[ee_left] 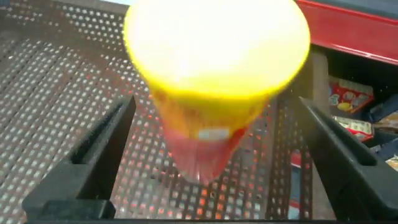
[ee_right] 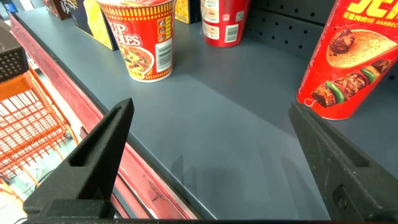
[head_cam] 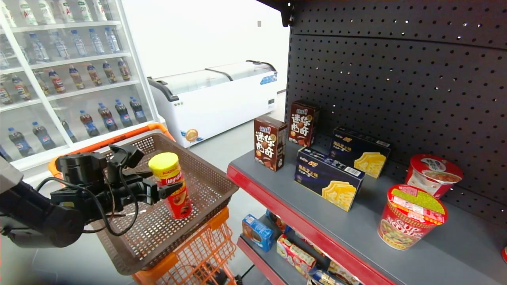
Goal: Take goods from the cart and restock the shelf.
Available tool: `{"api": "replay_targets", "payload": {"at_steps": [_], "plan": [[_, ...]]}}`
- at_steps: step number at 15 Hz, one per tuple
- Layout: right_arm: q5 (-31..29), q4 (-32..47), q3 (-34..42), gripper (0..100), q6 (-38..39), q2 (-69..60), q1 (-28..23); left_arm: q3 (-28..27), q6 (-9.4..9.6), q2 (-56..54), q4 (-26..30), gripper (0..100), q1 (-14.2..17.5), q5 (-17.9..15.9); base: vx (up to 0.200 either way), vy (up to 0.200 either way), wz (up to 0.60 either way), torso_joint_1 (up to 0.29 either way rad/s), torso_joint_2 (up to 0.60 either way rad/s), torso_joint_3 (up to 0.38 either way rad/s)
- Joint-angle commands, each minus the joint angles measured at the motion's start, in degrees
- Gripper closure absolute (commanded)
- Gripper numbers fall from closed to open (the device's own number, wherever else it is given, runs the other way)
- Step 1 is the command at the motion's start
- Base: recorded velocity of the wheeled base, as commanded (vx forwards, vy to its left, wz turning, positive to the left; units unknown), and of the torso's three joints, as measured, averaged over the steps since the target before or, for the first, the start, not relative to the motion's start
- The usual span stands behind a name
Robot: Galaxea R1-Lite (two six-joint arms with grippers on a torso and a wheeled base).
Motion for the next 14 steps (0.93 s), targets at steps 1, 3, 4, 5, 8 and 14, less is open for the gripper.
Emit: {"api": "replay_targets", "payload": {"at_steps": [1,3,4,5,8,14], "plan": [[0.04,-0.03,0.0,0,0.0,0.09,0.01,-2.6,0.03,4.39,-0.79,0,-1.38,0.18,0.0,0.0,0.0,0.0,0.0,0.0],[0.04,-0.03,0.0,0,0.0,0.09,0.1,-3.92,0.03,7.03,-2.37,0,-2.61,0.27,0.0,0.0,0.0,0.0,0.0,0.0],[0.04,-0.03,0.0,0,0.0,0.09,0.01,-4.62,0.03,8.17,-3.86,0,-3.05,0.27,0.0,0.0,0.0,0.0,0.0,0.0],[0.04,-0.03,0.0,0,0.0,0.09,0.01,-5.41,0.03,8.96,-4.92,0,-3.14,0.27,0.0,0.0,0.0,0.0,0.0,0.0],[0.04,-0.03,0.0,0,0.0,0.09,0.1,-7.52,0.03,10.37,-5.09,0,-3.75,0.27,0.0,0.0,0.0,0.0,0.0,0.0],[-0.05,-0.03,0.0,0,0.0,0.09,0.01,-8.66,-0.58,9.14,-4.57,100,-3.75,3.26,0.0,0.0,0.0,0.0,0.0,0.0]]}}
